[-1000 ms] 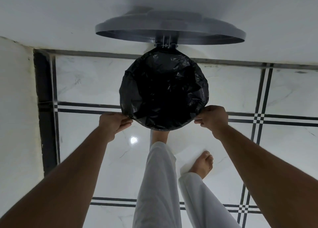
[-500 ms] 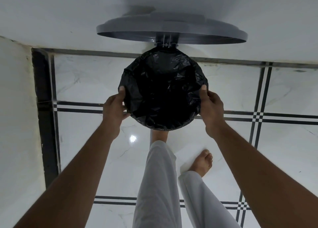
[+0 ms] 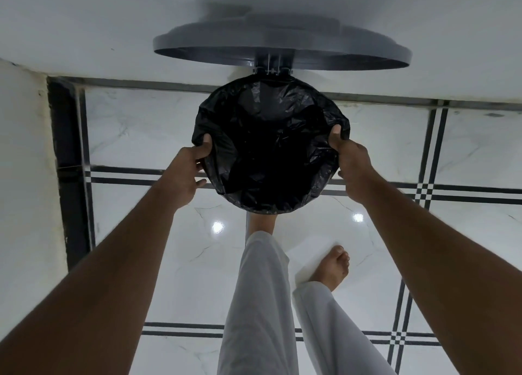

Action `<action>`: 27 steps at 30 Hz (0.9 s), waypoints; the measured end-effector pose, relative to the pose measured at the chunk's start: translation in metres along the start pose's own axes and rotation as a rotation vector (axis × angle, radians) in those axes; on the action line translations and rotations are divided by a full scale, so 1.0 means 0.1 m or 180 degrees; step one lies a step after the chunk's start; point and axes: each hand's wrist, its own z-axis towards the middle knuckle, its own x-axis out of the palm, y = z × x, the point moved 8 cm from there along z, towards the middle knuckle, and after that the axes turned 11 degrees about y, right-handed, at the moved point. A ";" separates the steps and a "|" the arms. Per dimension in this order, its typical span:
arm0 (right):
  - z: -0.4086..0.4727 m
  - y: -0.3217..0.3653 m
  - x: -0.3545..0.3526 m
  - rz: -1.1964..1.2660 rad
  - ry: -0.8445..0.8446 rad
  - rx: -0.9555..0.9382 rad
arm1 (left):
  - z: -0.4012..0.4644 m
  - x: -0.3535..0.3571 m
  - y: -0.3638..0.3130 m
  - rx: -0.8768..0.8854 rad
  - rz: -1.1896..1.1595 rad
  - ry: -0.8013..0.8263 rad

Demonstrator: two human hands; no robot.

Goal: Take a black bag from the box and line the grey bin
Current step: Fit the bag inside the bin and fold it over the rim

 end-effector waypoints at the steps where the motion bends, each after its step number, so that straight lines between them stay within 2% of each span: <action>1: -0.01 0.02 -0.01 0.0022 0.0003 0.0065 | -0.02 -0.01 -0.03 0.0052 -0.0187 -0.0014; 3: -0.05 0.09 -0.08 0.0146 -0.0326 0.0076 | -0.07 -0.09 -0.09 0.0150 -0.0762 -0.0352; 5: -0.14 0.25 -0.22 0.0024 -0.1000 -0.0274 | -0.13 -0.18 -0.22 0.0380 -0.0940 -0.1005; 7: -0.24 0.49 -0.19 -0.0364 -0.1259 -0.0916 | -0.22 -0.19 -0.48 0.0890 -0.0127 -0.1594; 9: -0.25 0.66 0.01 -0.0688 -0.1075 -0.1300 | -0.28 -0.04 -0.74 0.1401 0.0863 -0.1862; 12: -0.12 0.73 0.30 -0.1287 -0.0728 -0.1270 | -0.11 0.22 -0.89 0.1444 0.1904 -0.1684; 14: -0.02 0.72 0.39 -0.1597 -0.0756 -0.1129 | 0.05 0.27 -0.91 0.1261 0.2197 -0.1692; 17: 0.05 0.73 0.36 -0.1707 -0.0922 -0.1115 | 0.19 0.24 -0.87 0.1054 0.2070 -0.1699; 22: 0.14 0.72 0.29 -0.1506 -0.0536 -0.1115 | 0.23 0.20 -0.87 0.0862 0.2004 -0.1246; 27: 0.11 0.77 0.28 -0.1429 -0.0578 -0.1035 | 0.28 0.11 -0.92 0.0443 0.1655 -0.0960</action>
